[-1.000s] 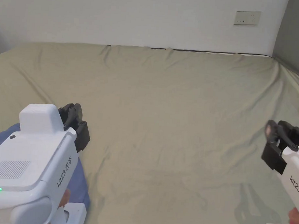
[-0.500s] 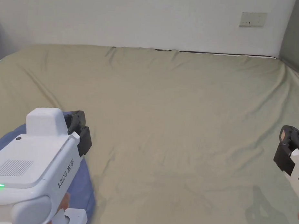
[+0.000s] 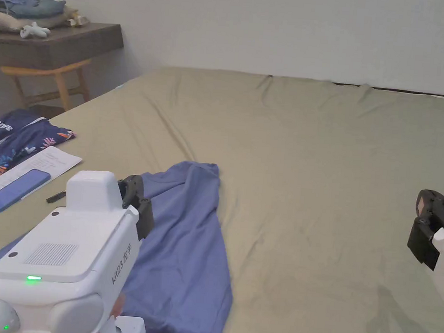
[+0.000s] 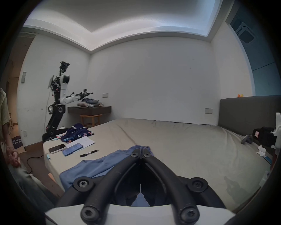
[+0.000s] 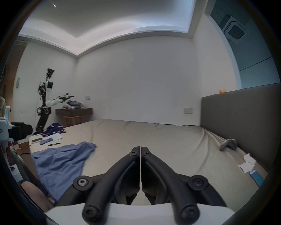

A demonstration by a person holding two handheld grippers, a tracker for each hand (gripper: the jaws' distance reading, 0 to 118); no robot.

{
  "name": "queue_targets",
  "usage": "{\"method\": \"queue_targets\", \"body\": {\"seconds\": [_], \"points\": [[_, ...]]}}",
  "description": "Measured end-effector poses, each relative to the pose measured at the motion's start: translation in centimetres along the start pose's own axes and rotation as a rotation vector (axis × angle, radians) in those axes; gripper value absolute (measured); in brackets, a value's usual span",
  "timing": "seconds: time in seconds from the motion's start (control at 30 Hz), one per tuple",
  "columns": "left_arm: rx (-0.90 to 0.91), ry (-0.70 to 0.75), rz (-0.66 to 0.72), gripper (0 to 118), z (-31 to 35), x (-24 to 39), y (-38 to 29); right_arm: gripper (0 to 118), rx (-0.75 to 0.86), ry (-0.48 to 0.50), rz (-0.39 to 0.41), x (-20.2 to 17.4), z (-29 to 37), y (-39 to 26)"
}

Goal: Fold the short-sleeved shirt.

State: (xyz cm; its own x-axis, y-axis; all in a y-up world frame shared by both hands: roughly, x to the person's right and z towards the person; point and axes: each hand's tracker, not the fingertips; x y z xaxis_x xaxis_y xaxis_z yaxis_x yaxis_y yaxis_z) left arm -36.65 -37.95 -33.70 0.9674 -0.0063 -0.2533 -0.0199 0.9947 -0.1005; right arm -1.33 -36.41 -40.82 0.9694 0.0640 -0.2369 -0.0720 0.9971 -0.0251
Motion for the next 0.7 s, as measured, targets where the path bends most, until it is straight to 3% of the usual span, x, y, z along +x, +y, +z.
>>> {"method": "queue_targets", "body": {"seconds": [0.13, 0.33, 0.53, 0.7], "points": [[-0.019, 0.067, 0.013, 0, 1.1, -1.6, -0.2, 1, 0.024, 0.085, 0.039, -2.9, -0.6, 0.3], [-0.031, 0.126, 0.0, 0, 1.2, -3.5, -0.9, 1, 0.028, 0.156, 0.025, -4.7, -0.7, 1.0], [-0.071, 0.105, 0.01, 0, -0.5, -2.6, -0.5, 1, 0.017, 0.158, 0.003, -3.6, -0.3, 1.0], [-0.201, 0.04, -0.047, 0, -6.2, -1.2, 0.2, 1, -0.007, 0.14, -0.02, -2.1, -0.2, 0.4]]}}
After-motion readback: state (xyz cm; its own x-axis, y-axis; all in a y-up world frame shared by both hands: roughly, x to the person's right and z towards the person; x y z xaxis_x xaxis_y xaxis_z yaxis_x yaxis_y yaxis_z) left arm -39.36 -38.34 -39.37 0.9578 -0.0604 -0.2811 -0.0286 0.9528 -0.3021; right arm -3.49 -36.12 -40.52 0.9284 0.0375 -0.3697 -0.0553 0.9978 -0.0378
